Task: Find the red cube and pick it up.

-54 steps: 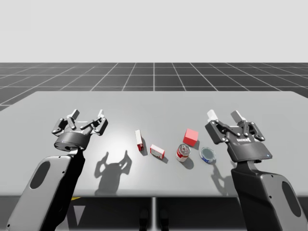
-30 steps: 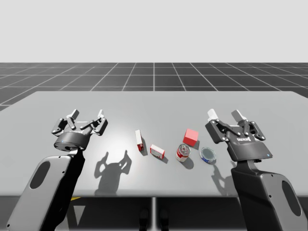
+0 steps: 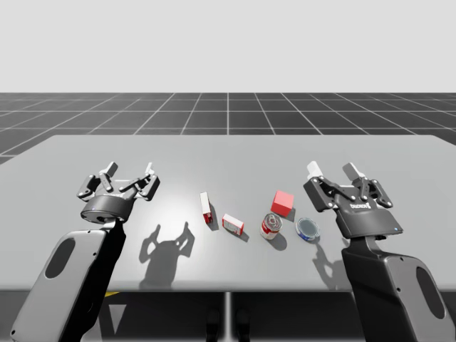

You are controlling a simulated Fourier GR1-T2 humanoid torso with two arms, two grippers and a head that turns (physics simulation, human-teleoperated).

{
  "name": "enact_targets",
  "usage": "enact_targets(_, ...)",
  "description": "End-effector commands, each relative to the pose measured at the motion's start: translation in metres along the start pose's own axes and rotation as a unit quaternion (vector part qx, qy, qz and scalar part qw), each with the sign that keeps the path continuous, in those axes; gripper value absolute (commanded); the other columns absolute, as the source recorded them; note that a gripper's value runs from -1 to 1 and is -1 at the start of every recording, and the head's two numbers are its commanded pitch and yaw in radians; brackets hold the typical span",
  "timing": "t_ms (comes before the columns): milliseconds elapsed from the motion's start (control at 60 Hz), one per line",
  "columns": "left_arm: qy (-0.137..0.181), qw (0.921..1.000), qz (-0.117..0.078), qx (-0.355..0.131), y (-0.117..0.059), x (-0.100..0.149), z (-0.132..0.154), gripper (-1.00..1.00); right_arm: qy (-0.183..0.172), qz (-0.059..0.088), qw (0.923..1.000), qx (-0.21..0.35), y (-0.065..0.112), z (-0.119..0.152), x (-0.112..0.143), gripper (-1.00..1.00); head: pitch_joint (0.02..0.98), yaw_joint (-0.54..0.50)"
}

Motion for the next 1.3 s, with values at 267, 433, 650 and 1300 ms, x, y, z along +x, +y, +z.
enact_targets(267,0.001,1.0,-0.004,-0.006,-0.002,-0.001,0.0,-1.0,0.002,0.004,1.0,0.001,-0.002,-0.001,-0.002,-1.0,0.712,-0.25)
enact_targets(433,0.002,1.0,-0.005,-0.007,-0.005,-0.001,0.0,-1.0,0.003,0.005,1.0,0.008,-0.001,-0.001,-0.002,-1.0,0.762,-0.3)
enact_targets(650,0.004,1.0,-0.005,-0.008,-0.007,-0.002,0.0,-1.0,0.029,-0.018,0.9989,0.031,-0.008,-0.001,-0.009,-1.0,0.764,-0.29)
enact_targets(1300,0.008,0.9998,-0.011,-0.012,-0.01,-0.004,0.0,-1.0,0.114,0.092,0.9608,0.236,-0.076,0.013,-0.052,-1.0,0.76,-0.31)
